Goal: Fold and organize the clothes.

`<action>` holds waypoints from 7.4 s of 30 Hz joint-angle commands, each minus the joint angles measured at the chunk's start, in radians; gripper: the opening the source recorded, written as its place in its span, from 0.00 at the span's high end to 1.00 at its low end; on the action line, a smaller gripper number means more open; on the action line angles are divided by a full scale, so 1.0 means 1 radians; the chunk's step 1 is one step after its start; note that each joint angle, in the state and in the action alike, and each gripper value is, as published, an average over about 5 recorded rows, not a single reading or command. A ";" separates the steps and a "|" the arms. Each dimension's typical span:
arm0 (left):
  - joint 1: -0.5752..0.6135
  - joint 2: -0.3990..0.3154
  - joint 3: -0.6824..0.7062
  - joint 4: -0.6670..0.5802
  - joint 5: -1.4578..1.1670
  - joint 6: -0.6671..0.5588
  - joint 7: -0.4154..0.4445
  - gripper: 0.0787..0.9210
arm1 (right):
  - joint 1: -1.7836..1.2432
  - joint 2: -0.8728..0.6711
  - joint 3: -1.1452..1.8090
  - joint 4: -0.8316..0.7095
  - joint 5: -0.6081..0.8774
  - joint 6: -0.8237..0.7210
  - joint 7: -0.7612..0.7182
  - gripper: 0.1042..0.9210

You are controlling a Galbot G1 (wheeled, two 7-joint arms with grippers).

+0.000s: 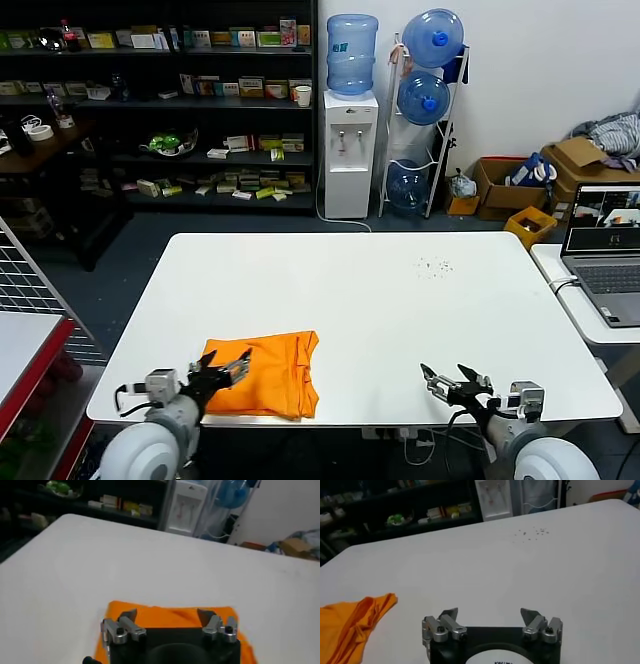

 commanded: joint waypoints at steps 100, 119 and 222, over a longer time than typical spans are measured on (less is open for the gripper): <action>0.216 0.600 -0.516 0.168 -0.301 0.105 0.056 0.98 | 0.048 -0.023 -0.018 -0.021 -0.050 0.056 -0.059 0.12; -0.662 -0.147 0.531 0.135 -0.643 0.116 -0.380 0.98 | -0.131 0.111 0.111 0.057 -0.143 0.038 -0.028 0.12; 0.312 -0.483 -0.344 0.134 0.520 -0.931 0.687 0.12 | -0.176 0.494 0.279 -0.124 -0.743 0.929 -0.403 0.12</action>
